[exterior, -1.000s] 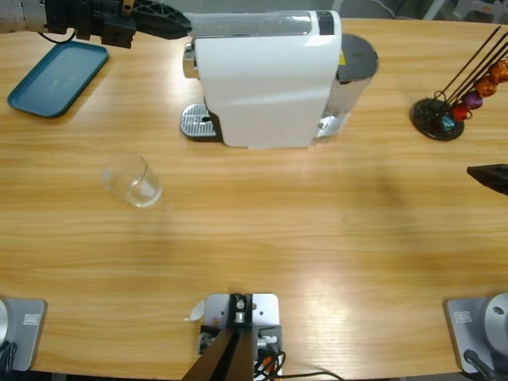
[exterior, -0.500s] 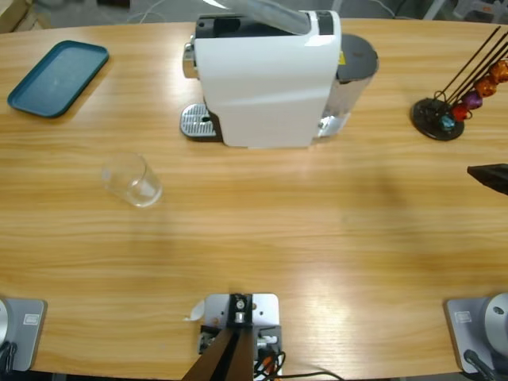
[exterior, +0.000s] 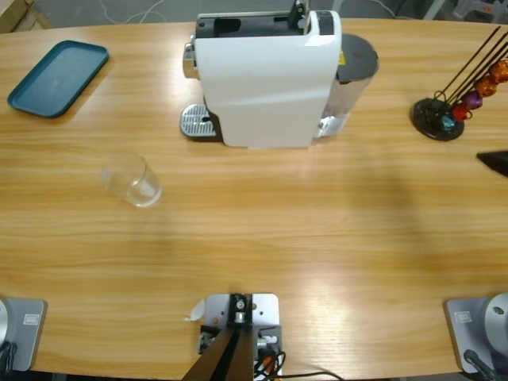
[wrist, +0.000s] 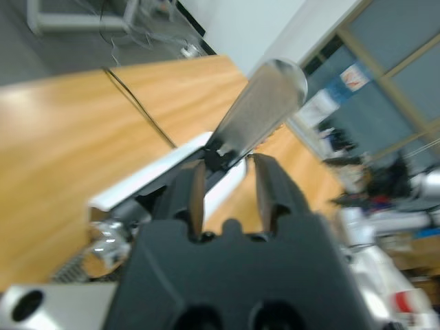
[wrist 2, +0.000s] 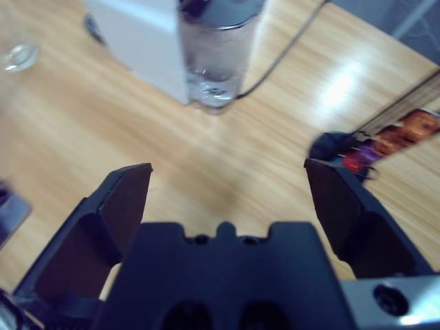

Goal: Pour coffee

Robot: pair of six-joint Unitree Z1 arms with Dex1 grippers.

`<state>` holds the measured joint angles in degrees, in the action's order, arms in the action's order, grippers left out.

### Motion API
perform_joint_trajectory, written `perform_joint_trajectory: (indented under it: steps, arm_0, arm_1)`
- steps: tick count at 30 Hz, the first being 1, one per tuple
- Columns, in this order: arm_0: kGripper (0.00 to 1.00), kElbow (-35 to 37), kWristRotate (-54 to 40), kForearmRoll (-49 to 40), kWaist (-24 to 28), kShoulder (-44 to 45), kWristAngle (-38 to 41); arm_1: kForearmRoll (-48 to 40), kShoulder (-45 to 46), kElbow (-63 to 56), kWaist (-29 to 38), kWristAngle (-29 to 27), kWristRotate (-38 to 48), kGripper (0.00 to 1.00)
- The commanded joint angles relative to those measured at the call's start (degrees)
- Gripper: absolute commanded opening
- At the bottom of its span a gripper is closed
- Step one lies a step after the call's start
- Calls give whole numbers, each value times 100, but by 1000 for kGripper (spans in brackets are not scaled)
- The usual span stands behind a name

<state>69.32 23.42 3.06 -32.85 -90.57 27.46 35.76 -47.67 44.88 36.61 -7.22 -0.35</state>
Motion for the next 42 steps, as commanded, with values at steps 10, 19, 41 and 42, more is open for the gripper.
perform_joint_trajectory:
  steps: [10, 19, 41, 42]
  arm_0:
    - [1000, -1282, -3463, -2813, -867, 2068, -1816]
    - [1000, -1771, -3490, -3444, -503, 2975, -1850]
    - [991, -1816, -3360, -3391, -503, 2783, -1850]
    - [989, -1816, -3349, -3395, -503, 2776, -1851]
  arm_1:
    - [-1713, -544, -990, -1319, -1989, 1183, 812]
    - [-4163, -1723, -2043, -1697, -1547, 1228, 810]
    - [-5309, -2620, -2265, -2330, -1198, 1072, 630]
    - [-5318, -2627, -2265, -2353, -1198, 1072, 628]
